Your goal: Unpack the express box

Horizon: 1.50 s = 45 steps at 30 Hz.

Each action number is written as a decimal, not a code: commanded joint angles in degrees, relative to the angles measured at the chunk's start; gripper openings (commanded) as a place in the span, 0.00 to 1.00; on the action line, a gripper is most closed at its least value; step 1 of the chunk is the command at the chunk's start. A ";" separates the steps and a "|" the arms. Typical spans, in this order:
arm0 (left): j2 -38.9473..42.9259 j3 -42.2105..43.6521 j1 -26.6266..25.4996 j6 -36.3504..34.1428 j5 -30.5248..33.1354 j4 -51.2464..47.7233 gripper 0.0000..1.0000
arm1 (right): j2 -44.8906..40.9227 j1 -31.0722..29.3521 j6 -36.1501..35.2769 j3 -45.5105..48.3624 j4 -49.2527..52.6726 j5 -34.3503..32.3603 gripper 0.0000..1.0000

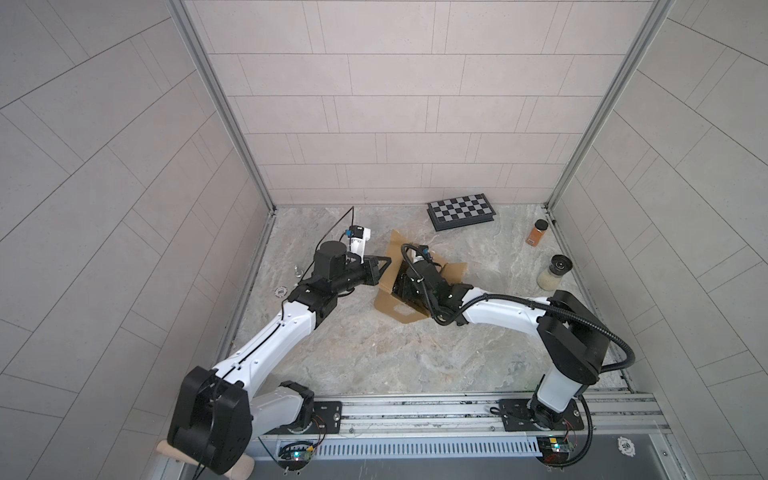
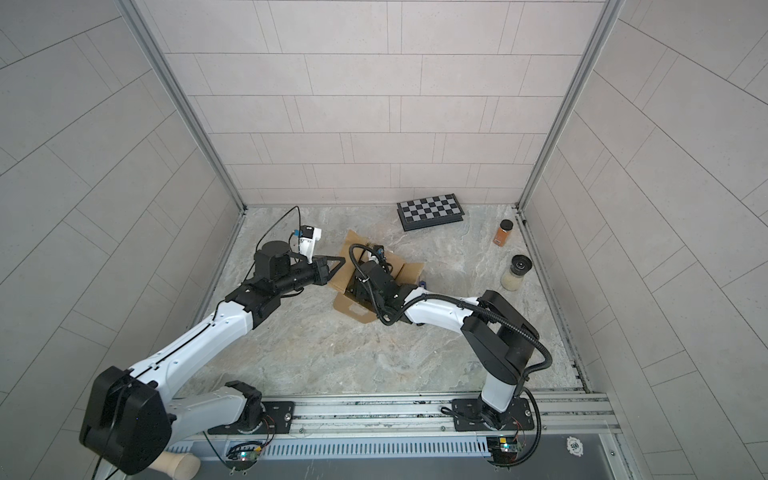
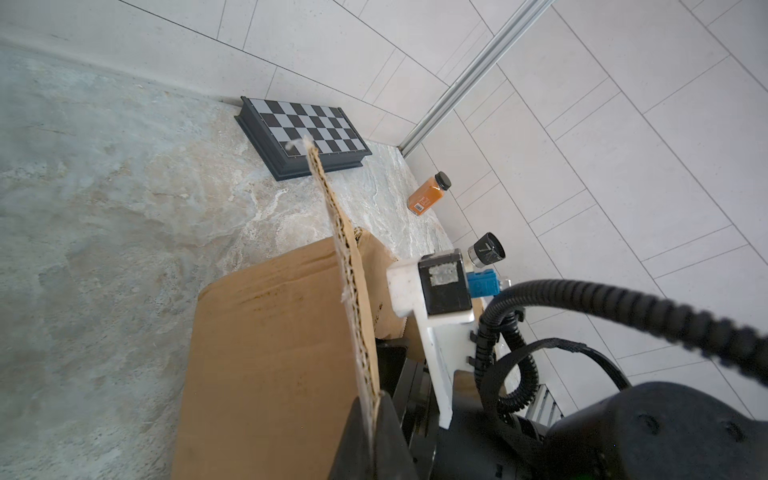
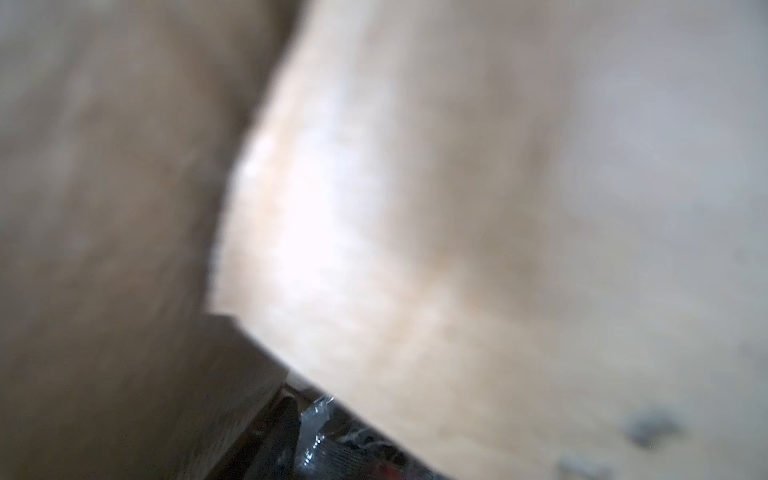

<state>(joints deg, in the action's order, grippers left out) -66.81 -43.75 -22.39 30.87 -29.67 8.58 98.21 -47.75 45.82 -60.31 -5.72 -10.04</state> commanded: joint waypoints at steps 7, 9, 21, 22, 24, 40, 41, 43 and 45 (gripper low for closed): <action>1.94 4.28 -2.77 2.84 8.05 7.27 0.00 | 4.52 -0.35 11.20 -3.52 10.40 -0.65 0.64; 2.29 4.39 -3.36 3.01 8.23 7.42 0.00 | 6.56 -0.25 12.67 -4.75 11.46 -1.08 0.66; 3.69 5.24 -3.89 2.62 7.02 7.86 0.00 | 15.93 -0.15 16.83 -9.42 7.47 0.96 0.67; 3.85 5.33 -3.89 2.61 7.02 7.77 0.00 | 16.40 -0.16 17.07 -9.51 7.27 1.06 0.66; 4.14 5.42 -3.93 2.53 7.11 7.43 0.00 | 17.32 -0.15 17.79 -9.74 6.84 1.42 0.64; 8.95 6.11 -3.83 -0.81 17.87 -4.13 0.00 | 10.06 0.37 9.16 -10.96 4.72 4.64 0.00; 9.06 5.66 -3.83 -0.87 19.47 -5.81 0.00 | 8.29 0.37 7.54 -11.27 4.88 4.59 0.00; 9.18 4.95 -3.89 -0.68 21.89 -8.24 0.00 | 5.03 0.37 4.87 -12.31 5.72 4.92 0.00; 9.37 4.67 -3.93 -0.60 23.04 -9.08 0.00 | 2.05 0.31 2.96 -13.27 6.48 5.49 0.00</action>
<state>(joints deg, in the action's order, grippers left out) -58.00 -37.45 -25.93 32.14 -11.14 3.49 106.06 -47.57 52.58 -72.03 -1.78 -5.39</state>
